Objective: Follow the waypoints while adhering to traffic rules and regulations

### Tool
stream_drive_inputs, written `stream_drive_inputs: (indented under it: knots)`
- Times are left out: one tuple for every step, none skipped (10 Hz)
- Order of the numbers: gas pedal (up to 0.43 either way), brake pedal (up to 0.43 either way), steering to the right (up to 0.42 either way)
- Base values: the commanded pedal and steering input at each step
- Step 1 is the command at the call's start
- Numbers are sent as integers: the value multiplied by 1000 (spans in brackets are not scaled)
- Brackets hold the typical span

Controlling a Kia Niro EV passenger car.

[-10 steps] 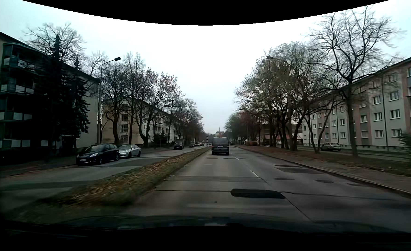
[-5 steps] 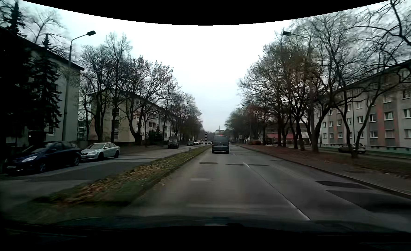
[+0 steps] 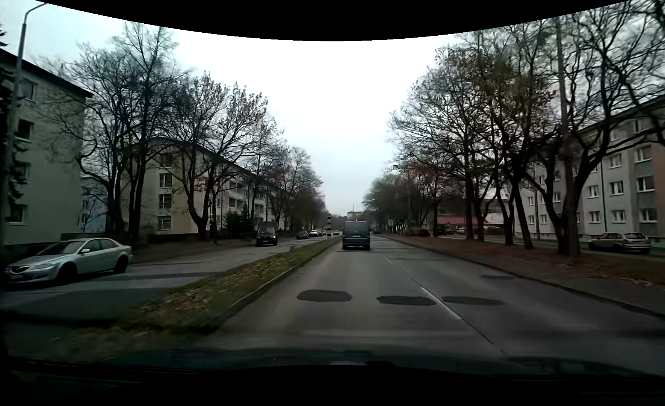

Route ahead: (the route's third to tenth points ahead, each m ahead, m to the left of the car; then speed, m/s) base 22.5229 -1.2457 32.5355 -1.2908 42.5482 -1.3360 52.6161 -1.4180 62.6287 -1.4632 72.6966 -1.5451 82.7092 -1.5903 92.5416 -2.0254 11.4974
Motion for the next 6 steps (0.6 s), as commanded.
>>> stream_drive_inputs:
  knots:
    - [157, 0, 4]
    - [157, 0, 4]
    - [157, 0, 4]
    - [157, 0, 4]
    - [157, 0, 4]
    - [150, 0, 4]
